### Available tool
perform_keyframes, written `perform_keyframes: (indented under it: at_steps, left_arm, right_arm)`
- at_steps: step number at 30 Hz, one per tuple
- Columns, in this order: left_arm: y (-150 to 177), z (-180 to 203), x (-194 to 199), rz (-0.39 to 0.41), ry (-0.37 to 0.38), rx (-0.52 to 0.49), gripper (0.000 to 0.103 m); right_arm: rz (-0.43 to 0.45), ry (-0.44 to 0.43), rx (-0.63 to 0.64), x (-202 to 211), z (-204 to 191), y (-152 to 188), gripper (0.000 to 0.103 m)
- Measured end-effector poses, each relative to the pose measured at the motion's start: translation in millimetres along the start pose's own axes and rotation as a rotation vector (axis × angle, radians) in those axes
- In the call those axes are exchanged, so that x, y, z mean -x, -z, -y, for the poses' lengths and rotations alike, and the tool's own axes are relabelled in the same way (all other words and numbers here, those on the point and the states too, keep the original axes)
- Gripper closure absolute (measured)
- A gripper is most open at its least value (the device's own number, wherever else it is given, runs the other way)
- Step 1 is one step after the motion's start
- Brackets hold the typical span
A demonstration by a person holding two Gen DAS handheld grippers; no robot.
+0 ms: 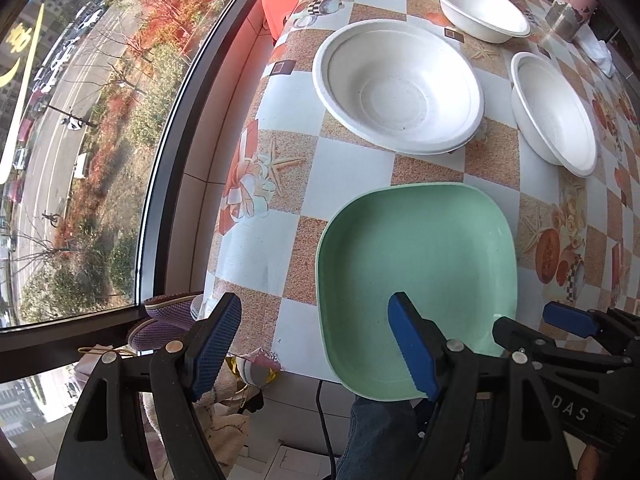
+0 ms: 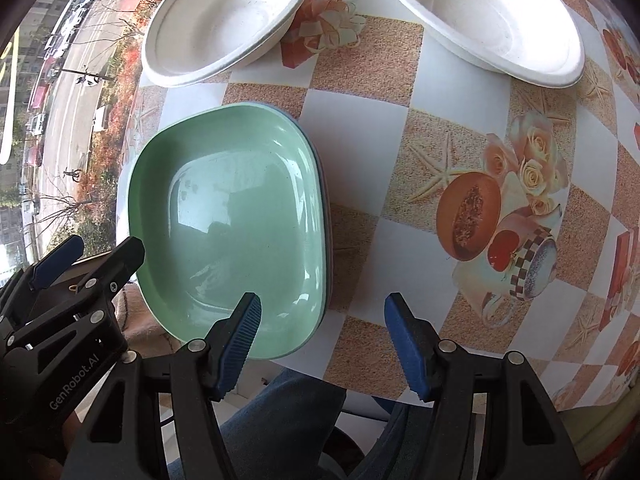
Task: Organize plates and bowls
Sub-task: 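Move both grippers to a white paper bowl and grip its rim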
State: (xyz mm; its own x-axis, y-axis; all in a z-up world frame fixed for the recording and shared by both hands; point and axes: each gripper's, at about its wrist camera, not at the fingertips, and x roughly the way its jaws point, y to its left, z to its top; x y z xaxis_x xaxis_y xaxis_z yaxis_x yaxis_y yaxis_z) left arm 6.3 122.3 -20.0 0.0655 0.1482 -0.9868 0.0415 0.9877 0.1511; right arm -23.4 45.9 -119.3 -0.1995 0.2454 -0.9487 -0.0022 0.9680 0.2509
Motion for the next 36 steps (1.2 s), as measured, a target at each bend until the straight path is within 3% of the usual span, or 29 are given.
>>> perform_keyframes:
  at_steps: [10,12,21,29,31,34,36]
  left_arm:
    - [-67,78,61,0.126,0.116,-0.179,0.024]
    - [-86,97,63,0.140,0.099,-0.215,0.024]
    - [-155,139,32,0.088,0.062,-0.225,0.024]
    - [-181,158,-13,0.002,0.026,-0.236,0.025]
    - [-184,164,-22,-0.015,0.017,-0.254,0.030]
    - [-186,169,-36,-0.059,0.026,-0.260,0.047]
    - [-184,172,-44,-0.102,0.042,-0.259,0.068]
  right_arm:
    - [0.141,0.057,-0.201,61,90,-11,0.037]
    - [0.166,0.059,-0.227,71,109,-23,0.037]
    - [0.180,-0.012,-0.297,80,148,-84,0.037]
    - [0.127,-0.042,-0.286,48,148,-118,0.037]
    - [0.119,-0.048,-0.283,42,147,-123,0.038]
    - [0.112,-0.059,-0.274,34,146,-129,0.038]
    - [0.120,-0.064,-0.268,32,144,-130,0.038]
